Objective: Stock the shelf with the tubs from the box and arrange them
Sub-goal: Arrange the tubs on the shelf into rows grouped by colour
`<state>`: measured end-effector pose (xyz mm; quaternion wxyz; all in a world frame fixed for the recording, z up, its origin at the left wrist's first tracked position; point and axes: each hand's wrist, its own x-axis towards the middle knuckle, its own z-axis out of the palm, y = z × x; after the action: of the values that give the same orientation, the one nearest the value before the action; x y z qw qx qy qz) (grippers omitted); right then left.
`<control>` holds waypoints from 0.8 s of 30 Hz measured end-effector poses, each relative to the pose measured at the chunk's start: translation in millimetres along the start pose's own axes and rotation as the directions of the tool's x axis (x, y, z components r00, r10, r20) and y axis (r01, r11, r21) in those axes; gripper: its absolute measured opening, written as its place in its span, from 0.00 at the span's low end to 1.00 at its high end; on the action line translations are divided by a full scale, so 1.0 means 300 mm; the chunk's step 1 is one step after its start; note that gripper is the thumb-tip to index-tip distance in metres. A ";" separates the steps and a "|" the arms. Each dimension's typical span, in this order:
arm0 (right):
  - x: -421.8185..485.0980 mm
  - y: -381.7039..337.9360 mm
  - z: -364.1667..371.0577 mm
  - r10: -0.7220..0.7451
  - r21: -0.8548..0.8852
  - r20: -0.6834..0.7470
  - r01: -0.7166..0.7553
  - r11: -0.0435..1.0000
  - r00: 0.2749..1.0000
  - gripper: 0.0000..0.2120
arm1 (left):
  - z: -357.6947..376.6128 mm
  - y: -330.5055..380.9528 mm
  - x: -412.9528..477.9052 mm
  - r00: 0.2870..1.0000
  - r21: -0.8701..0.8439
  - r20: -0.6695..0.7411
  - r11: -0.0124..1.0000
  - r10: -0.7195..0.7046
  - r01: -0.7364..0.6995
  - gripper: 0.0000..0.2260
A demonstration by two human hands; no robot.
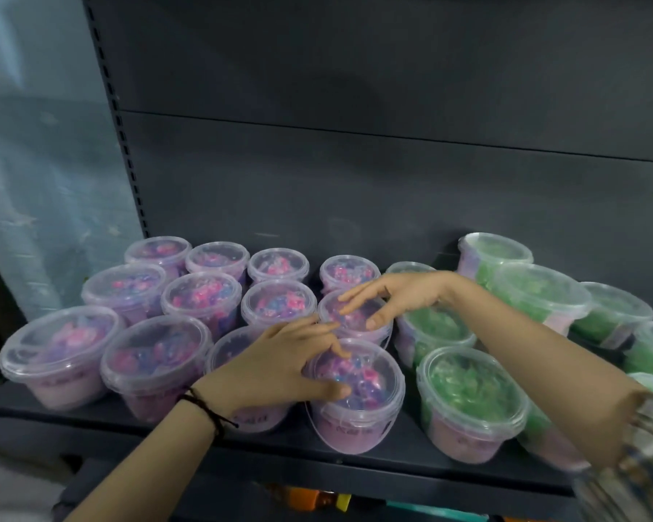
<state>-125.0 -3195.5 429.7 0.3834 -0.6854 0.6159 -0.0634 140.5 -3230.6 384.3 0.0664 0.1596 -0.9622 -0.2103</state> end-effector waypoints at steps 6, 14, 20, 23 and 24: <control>0.109 0.064 -0.078 0.163 0.131 -0.603 -0.105 0.986 0.781 0.16 | 0.012 -0.007 0.005 1.000 0.034 -0.013 0.999 -0.023 0.024 0.24; 0.192 0.043 -0.052 0.258 -0.090 -0.608 -0.389 0.917 0.751 0.18 | 0.020 -0.017 0.005 0.999 0.018 -0.025 0.999 -0.026 0.027 0.24; 0.213 0.020 -0.044 0.302 -0.094 -0.600 -0.440 0.893 0.741 0.20 | 0.015 -0.010 0.004 0.999 -0.001 -0.031 1.000 -0.022 0.022 0.22; 0.158 -0.002 -0.038 0.278 0.012 -0.540 -0.323 0.946 0.795 0.23 | 0.014 -0.007 0.001 0.999 -0.003 -0.030 1.000 -0.020 0.020 0.21; 0.119 -0.007 -0.037 0.247 0.047 -0.556 -0.267 0.963 0.793 0.22 | 0.014 -0.007 0.001 0.999 -0.006 -0.024 1.000 -0.021 0.021 0.21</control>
<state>-121.1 -3232.6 425.1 0.1805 -0.5534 0.7889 -0.1971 140.1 -3230.9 379.8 0.0762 0.1722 -0.9590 -0.2119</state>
